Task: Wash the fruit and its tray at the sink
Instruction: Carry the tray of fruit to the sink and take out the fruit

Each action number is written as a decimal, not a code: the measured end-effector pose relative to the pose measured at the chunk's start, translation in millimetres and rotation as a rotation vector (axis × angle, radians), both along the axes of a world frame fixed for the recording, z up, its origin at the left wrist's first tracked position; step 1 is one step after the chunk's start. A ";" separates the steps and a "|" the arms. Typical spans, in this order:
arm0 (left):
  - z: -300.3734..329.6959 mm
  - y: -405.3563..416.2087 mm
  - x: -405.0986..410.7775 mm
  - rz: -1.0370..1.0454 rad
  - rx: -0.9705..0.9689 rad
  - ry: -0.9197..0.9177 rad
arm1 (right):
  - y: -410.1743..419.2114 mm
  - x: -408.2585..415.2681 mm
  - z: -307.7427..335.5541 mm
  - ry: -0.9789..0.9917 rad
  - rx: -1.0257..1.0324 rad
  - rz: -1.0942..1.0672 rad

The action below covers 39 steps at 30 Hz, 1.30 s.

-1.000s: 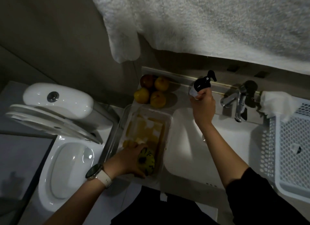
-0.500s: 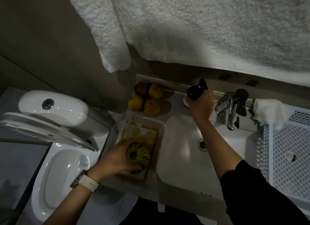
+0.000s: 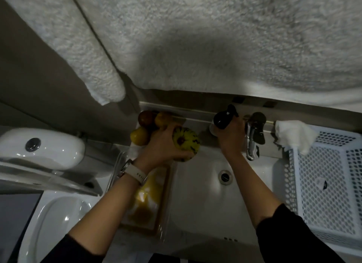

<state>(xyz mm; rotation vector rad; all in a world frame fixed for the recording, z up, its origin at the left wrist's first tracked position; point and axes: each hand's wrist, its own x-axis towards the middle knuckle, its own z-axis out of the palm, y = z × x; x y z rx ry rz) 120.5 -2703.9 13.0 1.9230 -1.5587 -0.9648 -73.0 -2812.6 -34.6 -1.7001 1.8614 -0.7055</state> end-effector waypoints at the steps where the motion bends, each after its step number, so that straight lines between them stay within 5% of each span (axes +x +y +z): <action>1: -1.8 -9.4 -2.4 -0.014 0.017 0.000 | 0.2 0.6 -0.4 0.013 -0.006 -0.005; 5: -11.7 -37.7 -9.5 -0.032 0.020 -0.003 | 1.4 4.3 -4.5 0.102 0.003 -0.040; 12: -30.4 -68.2 -19.0 0.002 0.045 -0.150 | 17.5 4.6 -1.4 -0.160 -0.019 -0.054; 23: -47.5 -81.1 -27.8 0.059 0.056 -0.088 | 57.3 8.1 0.0 -0.300 -0.151 -0.025; 31: -49.3 -85.0 -26.8 0.008 0.041 -0.026 | 56.1 31.3 -18.3 -0.319 0.107 0.109; 39: -47.0 -82.5 -29.8 0.088 0.016 0.023 | 52.0 37.7 -23.3 -0.308 0.127 0.156</action>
